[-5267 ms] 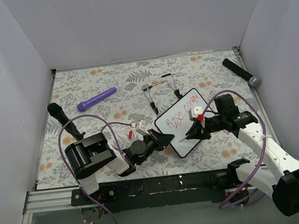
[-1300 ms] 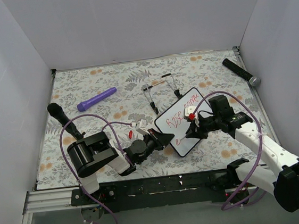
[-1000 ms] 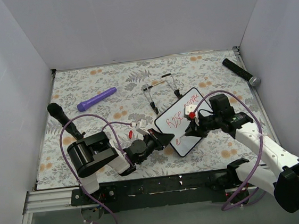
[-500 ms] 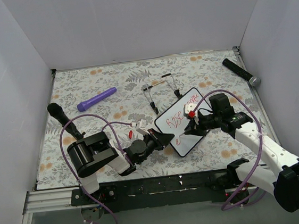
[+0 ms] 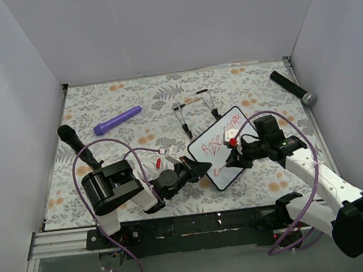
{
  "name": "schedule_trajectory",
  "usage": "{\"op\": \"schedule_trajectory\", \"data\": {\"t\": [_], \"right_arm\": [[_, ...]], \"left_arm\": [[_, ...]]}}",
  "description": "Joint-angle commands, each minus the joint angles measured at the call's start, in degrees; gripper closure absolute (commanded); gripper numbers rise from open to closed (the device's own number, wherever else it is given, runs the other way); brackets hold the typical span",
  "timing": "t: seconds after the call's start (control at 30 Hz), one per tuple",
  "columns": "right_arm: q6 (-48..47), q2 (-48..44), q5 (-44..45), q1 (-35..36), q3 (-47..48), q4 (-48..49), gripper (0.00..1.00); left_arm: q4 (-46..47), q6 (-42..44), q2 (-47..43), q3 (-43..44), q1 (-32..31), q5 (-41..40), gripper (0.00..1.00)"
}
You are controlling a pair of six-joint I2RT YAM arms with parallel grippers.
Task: Write a sentence on the whiteboard
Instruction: Write on the whiteboard with the whiteboard.
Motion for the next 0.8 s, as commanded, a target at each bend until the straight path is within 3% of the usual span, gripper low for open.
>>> {"op": "schedule_trajectory", "data": {"t": [0.0,0.3,0.77], "right_arm": [[-2.3,0.6,-1.2,-0.3,0.9,-2.9,0.99],[-2.9,2.1,-1.5,-0.2,1.6,-3.8,0.99],[3.6,1.0,3.6,-0.3,2.4,5.1,0.99]], "left_arm": [[13.8,1.6,-0.9,-0.6,0.0,-0.6,1.0],[14.0,1.7,-0.8,-0.6,0.0,-0.3,1.0],[14.5,1.4,0.3,0.0,0.0,0.7,1.0]]}}
